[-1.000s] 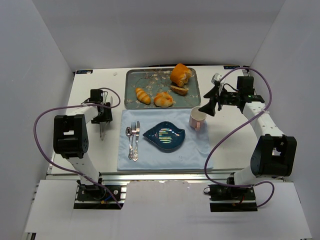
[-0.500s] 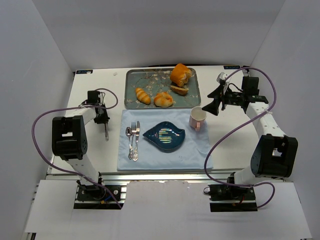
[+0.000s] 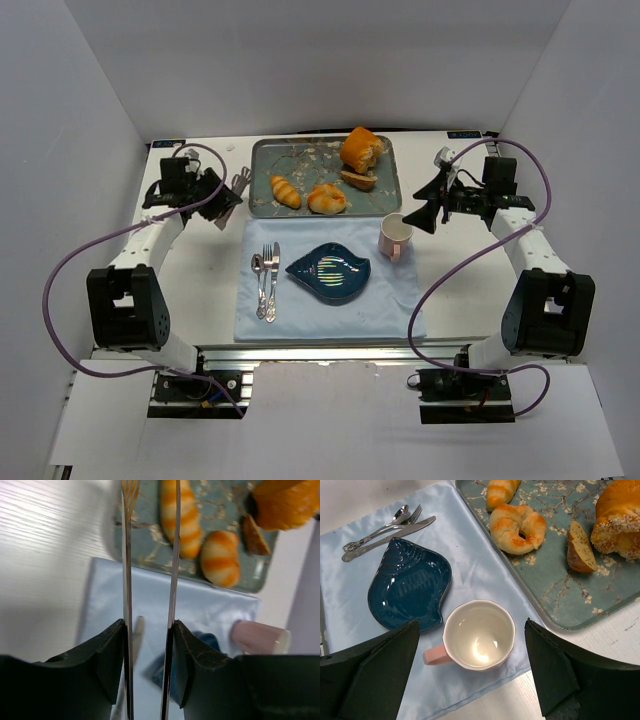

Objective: Place the bread

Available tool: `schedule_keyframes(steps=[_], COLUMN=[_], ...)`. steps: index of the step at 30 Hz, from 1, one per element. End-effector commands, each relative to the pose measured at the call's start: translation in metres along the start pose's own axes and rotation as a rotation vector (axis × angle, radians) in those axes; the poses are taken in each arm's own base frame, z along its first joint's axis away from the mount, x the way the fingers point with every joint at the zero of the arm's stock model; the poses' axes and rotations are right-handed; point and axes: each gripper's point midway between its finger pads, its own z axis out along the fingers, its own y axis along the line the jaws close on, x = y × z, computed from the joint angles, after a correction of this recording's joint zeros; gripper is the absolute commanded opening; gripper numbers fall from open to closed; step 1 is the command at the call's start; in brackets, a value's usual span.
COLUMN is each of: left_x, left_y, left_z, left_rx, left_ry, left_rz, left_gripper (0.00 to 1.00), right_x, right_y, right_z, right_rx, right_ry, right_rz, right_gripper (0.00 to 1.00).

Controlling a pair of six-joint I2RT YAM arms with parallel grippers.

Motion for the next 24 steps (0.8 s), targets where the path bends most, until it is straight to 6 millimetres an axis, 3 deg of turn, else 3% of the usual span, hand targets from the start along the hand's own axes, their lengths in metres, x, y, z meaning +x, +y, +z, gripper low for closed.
schedule_keyframes(steps=[1,7,12,17,24], left_x=[0.012,0.019,0.027,0.021,0.031], left_y=[-0.049,-0.069,-0.068,-0.065,-0.063], left_z=[-0.002,0.012,0.025,0.02,0.012], left_rx=[0.142,0.114,0.031,-0.028,-0.043], left_ry=[0.059,0.09,0.129,0.121,0.16], left_rz=[-0.068,-0.03,-0.025,-0.007,-0.013], left_gripper=[0.52,0.53,0.54,0.55,0.56], right_x=[-0.015,-0.016,-0.016,-0.014,-0.01], right_y=[0.004,0.005,0.004,0.005,0.007], right_z=[-0.003,-0.005,-0.008,-0.011,-0.013], right_rx=[-0.015,-0.014,-0.006,-0.005,-0.005], right_ry=[-0.045,-0.049,-0.053,-0.057,-0.058], right_rz=[-0.042,-0.046,-0.054,-0.051,-0.041], right_gripper=[0.89,0.89,0.89,0.89,0.89])
